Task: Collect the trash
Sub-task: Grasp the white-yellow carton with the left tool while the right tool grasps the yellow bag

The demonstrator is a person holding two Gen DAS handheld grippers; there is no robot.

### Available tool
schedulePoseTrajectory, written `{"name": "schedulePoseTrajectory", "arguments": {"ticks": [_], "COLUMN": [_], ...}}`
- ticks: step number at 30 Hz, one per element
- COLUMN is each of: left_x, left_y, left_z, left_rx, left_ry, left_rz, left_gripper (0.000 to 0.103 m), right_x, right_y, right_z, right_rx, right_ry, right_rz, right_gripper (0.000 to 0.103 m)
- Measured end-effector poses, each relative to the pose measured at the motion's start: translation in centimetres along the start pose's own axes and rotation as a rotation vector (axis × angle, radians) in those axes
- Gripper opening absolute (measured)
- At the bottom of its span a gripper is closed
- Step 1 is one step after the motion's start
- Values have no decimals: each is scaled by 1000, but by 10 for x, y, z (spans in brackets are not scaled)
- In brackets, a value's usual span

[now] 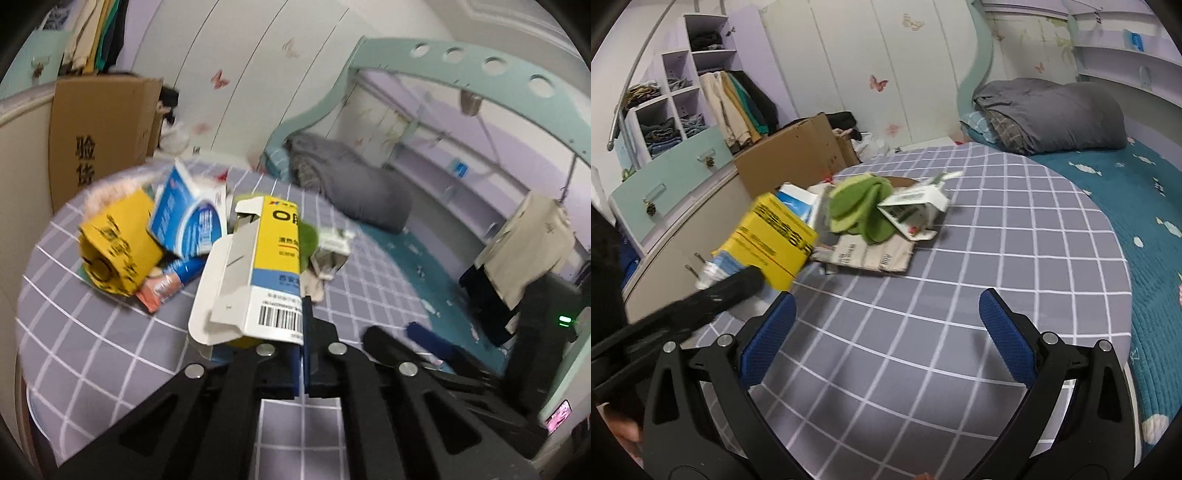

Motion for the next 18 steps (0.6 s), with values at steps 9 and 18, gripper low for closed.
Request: {"name": "schedulePoseTrajectory", "arguments": {"ticks": [9,18], "left_x": [-87,-110], "left_y": [-60,-141], "left_z": [-40,-39], "left_rx": [-19,-95], "left_ry": [191,195], "left_rz": [-260,-466], "left_gripper": [1,1], "right_x": [29,84], "right_y": [-58,-140], "right_z": [-10,1], "right_rx": [-81,-187], "right_ry": [-43,-115], "right_rz": [-104,-153], "right_gripper": [97,97]}}
Point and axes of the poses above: each gripper's, at about its wrist camera, not at the fingertips, and x roughly the way its jaws point, y to its right, z to its underside, the point moved 7 cm from there along x, roughly the way its jaws point, and after that the axes turned 5 degrees about -z, right-handed, at the moved point
